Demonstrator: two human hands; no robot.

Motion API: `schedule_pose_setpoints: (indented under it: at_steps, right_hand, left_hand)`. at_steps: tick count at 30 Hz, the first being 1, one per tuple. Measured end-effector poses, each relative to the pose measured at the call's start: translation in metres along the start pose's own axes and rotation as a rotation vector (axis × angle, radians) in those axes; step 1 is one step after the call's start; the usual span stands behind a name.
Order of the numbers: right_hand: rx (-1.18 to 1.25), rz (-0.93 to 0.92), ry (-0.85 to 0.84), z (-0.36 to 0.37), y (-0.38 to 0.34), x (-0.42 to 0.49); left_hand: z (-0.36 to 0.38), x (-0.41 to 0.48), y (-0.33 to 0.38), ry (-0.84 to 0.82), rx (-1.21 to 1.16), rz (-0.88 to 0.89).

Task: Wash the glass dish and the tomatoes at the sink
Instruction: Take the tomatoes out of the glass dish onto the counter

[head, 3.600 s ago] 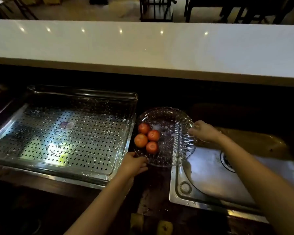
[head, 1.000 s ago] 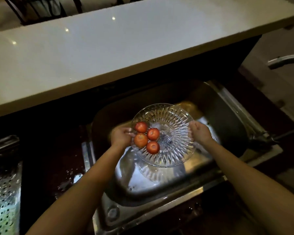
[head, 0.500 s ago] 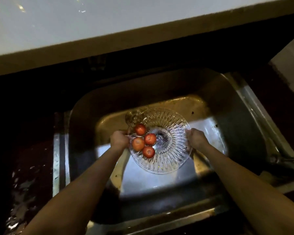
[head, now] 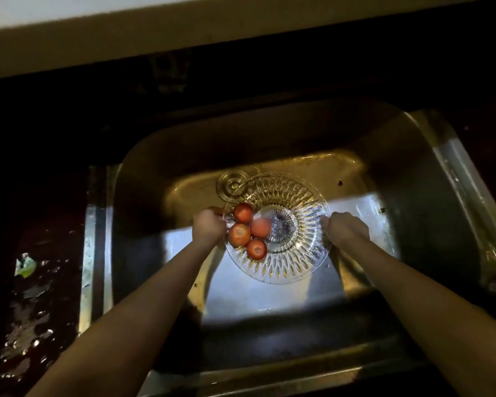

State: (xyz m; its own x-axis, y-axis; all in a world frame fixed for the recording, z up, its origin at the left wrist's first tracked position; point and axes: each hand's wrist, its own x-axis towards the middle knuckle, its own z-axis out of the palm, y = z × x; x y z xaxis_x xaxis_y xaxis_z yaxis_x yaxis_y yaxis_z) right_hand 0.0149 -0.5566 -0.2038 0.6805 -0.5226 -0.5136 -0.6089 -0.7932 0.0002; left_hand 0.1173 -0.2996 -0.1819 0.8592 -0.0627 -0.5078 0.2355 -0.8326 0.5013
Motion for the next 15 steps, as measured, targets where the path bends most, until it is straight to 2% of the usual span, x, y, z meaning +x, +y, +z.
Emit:
schedule_pose_setpoints:
  at_steps: [2,4,6,7,9,11,15]
  right_hand:
    - [-0.065,-0.004,0.024,-0.005,-0.001,-0.001]
    - [-0.076,-0.046,0.142,-0.011,-0.006,-0.007]
    - [-0.014,-0.171,0.285,-0.018,-0.016,-0.015]
    - [0.035,-0.276,0.300,-0.020,-0.023,-0.019]
    - [0.106,-0.538,0.177,-0.021,-0.040,-0.025]
    - [0.161,-0.688,0.001,-0.018,-0.057,-0.031]
    - [0.233,-0.690,-0.095,-0.003,-0.078,-0.029]
  left_hand:
    - [-0.001,-0.003,0.003,0.025,0.033,0.043]
    - [0.000,-0.006,0.008,0.060,0.073,0.087]
    - [0.002,-0.009,0.016,0.049,0.108,0.115]
    - [0.003,-0.009,0.020,0.025,0.126,0.117]
    - [0.008,-0.007,0.027,-0.032,0.165,0.110]
    - [0.011,-0.003,0.030,-0.075,0.204,0.099]
    - [0.013,0.004,0.032,-0.099,0.286,0.093]
